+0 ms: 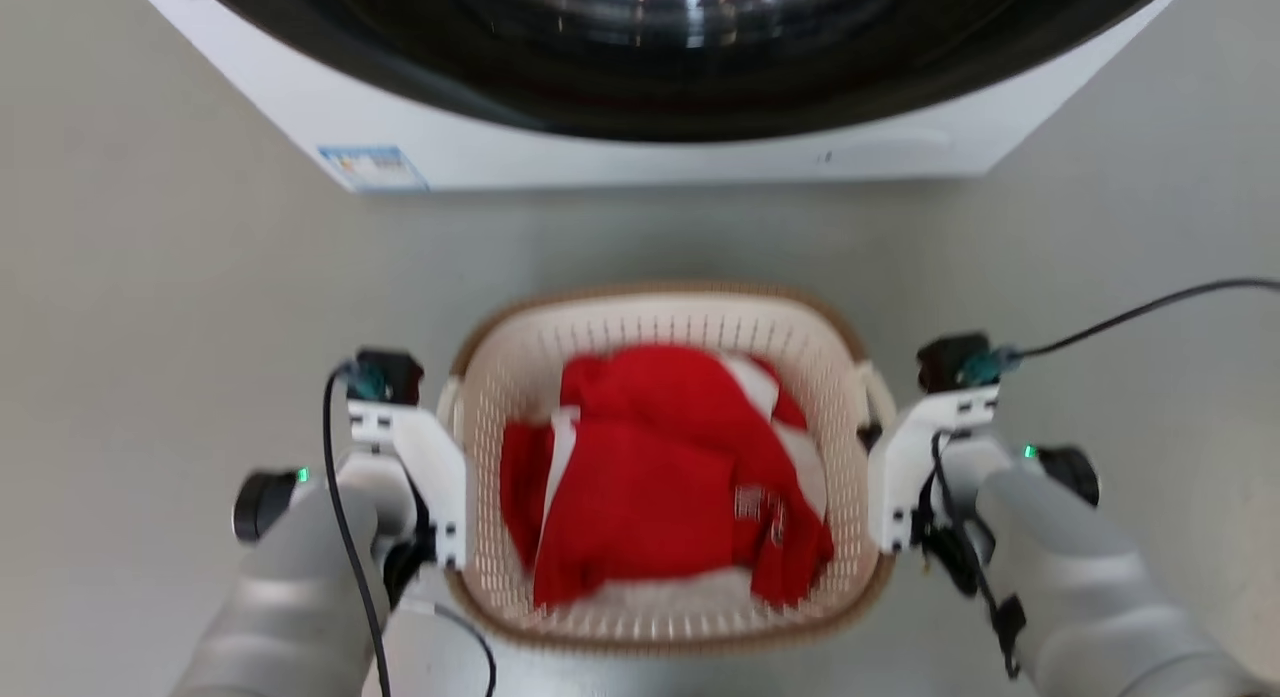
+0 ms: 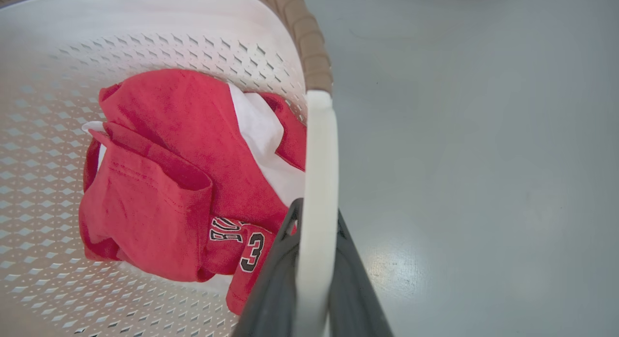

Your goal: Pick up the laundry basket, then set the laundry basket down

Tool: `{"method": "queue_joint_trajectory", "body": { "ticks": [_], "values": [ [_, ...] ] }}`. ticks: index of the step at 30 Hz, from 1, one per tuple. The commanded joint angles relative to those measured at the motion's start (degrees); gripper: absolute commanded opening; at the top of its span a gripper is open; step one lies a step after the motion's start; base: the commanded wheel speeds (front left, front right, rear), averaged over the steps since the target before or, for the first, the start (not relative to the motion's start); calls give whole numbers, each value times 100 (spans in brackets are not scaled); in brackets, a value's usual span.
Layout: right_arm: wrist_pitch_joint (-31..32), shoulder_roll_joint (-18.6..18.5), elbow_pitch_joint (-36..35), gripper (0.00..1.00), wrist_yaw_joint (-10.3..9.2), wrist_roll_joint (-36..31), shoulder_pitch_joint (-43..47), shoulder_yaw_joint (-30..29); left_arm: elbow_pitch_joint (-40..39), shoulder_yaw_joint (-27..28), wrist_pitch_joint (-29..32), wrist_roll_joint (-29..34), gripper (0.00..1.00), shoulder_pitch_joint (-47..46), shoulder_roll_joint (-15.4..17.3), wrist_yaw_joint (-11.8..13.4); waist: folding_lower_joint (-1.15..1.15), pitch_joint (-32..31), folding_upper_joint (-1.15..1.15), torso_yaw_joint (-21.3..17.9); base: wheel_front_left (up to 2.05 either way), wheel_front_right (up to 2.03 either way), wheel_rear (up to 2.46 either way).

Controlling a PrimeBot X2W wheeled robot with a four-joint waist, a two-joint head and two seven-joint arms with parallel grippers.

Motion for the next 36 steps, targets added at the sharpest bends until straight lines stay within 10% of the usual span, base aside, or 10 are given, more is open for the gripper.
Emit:
{"method": "queue_joint_trajectory", "body": {
  "ticks": [1, 21, 36],
  "values": [
    [146, 161, -207, 0, 51, 110, 356, 221, -37, 14, 83, -23, 0, 253, 121, -9, 0, -672, 0, -53, 0, 0, 0],
    [866, 161, -445, 0, 51, 797, 1319, 1163, -34, -368, 762, -317, 0, 1428, -44, -9, 0, -2839, 0, 56, 0, 0, 0],
    [849, 161, -402, 0, 51, 1147, 1458, 1548, -36, -559, 793, -369, 0, 1485, -54, -9, 0, -3197, 0, 56, 0, 0, 0]
  ]
}}
